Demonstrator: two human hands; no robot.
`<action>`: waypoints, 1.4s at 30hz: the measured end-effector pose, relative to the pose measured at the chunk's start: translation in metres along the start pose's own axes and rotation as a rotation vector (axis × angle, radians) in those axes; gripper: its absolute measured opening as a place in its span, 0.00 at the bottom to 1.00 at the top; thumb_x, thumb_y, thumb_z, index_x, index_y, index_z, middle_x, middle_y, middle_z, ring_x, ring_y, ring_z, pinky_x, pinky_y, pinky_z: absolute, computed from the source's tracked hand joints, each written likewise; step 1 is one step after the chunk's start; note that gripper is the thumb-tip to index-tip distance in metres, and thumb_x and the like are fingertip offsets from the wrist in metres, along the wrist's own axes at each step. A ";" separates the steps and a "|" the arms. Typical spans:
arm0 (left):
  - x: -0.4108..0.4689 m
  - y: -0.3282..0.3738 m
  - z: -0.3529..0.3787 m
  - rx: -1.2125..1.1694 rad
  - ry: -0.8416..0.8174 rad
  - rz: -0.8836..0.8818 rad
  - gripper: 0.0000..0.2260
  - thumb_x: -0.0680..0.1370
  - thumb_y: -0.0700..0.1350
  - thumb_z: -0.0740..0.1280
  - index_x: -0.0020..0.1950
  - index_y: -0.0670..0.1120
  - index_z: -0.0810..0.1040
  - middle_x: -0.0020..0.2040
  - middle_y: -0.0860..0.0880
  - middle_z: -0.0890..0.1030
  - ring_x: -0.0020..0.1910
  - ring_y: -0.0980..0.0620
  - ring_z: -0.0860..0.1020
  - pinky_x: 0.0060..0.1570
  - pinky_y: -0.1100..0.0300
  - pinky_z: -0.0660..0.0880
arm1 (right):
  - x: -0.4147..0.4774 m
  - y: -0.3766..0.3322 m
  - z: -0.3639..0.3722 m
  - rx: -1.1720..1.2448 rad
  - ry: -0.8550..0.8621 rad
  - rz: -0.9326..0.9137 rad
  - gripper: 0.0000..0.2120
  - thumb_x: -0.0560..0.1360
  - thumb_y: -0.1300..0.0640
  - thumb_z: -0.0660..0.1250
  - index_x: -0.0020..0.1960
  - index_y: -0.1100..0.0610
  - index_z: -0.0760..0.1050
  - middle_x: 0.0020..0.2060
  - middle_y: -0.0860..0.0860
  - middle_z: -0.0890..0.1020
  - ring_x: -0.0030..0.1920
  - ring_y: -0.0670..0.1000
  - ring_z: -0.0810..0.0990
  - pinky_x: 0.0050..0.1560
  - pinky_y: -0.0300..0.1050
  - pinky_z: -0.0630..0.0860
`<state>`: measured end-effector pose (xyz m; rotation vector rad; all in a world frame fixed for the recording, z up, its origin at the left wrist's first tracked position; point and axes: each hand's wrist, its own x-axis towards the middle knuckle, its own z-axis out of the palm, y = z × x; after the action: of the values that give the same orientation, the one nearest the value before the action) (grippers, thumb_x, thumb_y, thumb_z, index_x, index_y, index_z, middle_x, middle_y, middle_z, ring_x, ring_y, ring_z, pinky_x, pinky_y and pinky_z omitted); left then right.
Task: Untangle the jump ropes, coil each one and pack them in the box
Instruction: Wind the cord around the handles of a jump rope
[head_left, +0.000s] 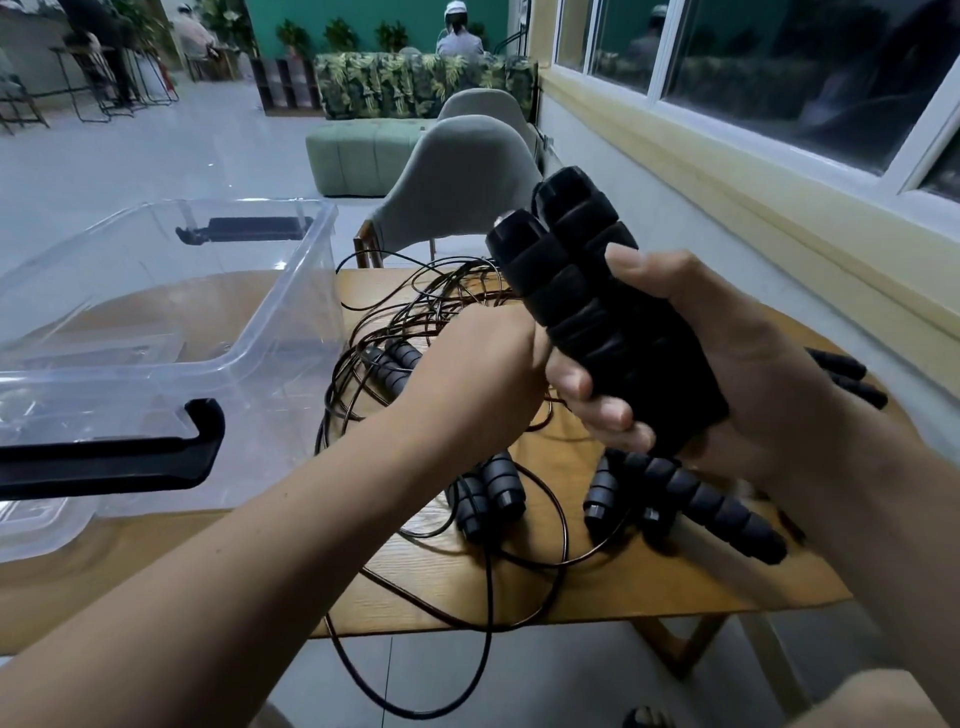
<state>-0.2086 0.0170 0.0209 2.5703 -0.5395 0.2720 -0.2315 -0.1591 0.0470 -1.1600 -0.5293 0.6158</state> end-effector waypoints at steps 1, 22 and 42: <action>0.001 0.000 0.001 -0.001 0.032 0.023 0.16 0.82 0.50 0.63 0.34 0.51 0.70 0.31 0.52 0.71 0.35 0.48 0.75 0.38 0.54 0.69 | -0.001 -0.002 -0.002 -0.004 0.011 -0.001 0.22 0.82 0.43 0.62 0.64 0.60 0.72 0.40 0.58 0.78 0.31 0.50 0.76 0.27 0.39 0.75; -0.022 -0.029 -0.030 -0.147 -0.103 0.307 0.08 0.79 0.54 0.75 0.44 0.52 0.85 0.34 0.56 0.80 0.34 0.56 0.78 0.31 0.65 0.68 | -0.003 0.007 -0.029 -0.665 0.313 0.308 0.24 0.71 0.39 0.74 0.57 0.56 0.77 0.40 0.59 0.85 0.35 0.57 0.80 0.32 0.46 0.79; -0.016 -0.037 -0.038 -0.673 -0.287 0.247 0.16 0.80 0.52 0.70 0.44 0.38 0.79 0.36 0.41 0.74 0.37 0.53 0.72 0.36 0.59 0.67 | -0.016 -0.006 -0.003 -0.761 -0.190 0.417 0.11 0.75 0.50 0.81 0.52 0.52 0.81 0.42 0.59 0.85 0.38 0.59 0.83 0.42 0.56 0.79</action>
<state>-0.2108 0.0710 0.0330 1.8927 -0.8818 -0.1798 -0.2406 -0.1738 0.0505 -1.9731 -0.7204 0.9266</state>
